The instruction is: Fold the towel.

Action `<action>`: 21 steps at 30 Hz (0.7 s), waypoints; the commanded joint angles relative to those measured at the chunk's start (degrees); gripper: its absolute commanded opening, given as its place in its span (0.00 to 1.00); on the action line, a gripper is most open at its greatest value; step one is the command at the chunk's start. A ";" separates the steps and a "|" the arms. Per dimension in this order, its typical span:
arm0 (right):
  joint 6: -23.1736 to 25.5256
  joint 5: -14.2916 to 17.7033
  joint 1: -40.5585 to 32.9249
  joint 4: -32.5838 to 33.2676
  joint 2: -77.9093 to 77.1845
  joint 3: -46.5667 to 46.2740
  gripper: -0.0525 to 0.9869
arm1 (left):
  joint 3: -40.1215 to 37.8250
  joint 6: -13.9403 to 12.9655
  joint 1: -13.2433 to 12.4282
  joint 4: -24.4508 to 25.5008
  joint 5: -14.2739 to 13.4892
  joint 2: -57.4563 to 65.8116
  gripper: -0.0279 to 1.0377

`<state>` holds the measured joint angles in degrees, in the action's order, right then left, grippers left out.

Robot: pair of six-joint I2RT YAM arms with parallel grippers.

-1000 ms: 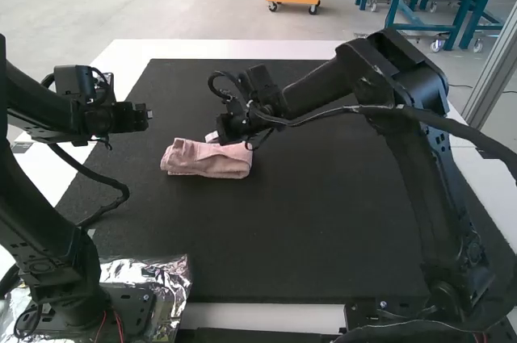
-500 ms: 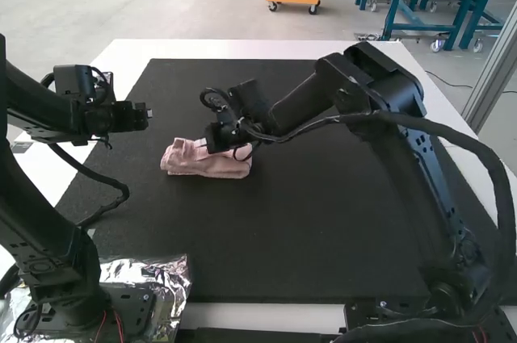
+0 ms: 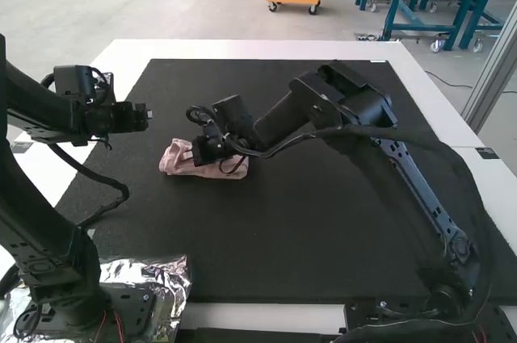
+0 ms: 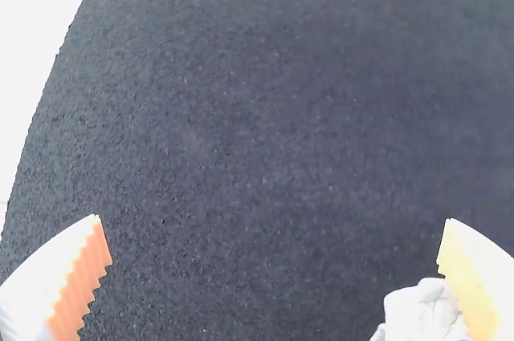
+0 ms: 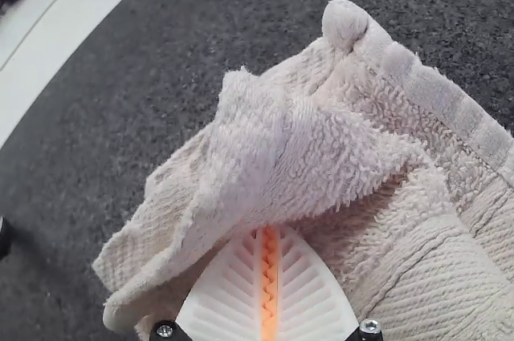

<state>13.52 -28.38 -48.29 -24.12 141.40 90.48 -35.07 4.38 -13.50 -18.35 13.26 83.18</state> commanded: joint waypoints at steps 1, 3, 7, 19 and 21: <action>0.54 -0.89 -1.19 -0.75 2.12 2.60 0.03 | 0.35 0.19 -0.21 -0.20 -0.60 -2.84 0.93; 0.54 -0.80 -1.10 -0.75 3.44 3.74 0.03 | 0.44 0.19 -0.13 -0.20 -0.60 -2.84 0.93; 0.28 -0.71 -0.75 -0.67 4.58 4.62 0.03 | 0.26 0.28 -0.04 -0.02 -0.60 -3.64 0.93; -2.62 -0.89 4.08 12.87 -9.83 4.80 0.29 | -6.85 0.36 0.93 5.78 -0.60 -8.91 0.93; -2.71 -0.53 5.40 15.15 -14.14 4.88 0.45 | -8.88 0.36 1.63 7.27 -0.60 -10.23 0.93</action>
<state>12.03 -28.95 -45.41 -9.56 136.09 94.28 -39.94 4.38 -12.95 -11.49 13.08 75.94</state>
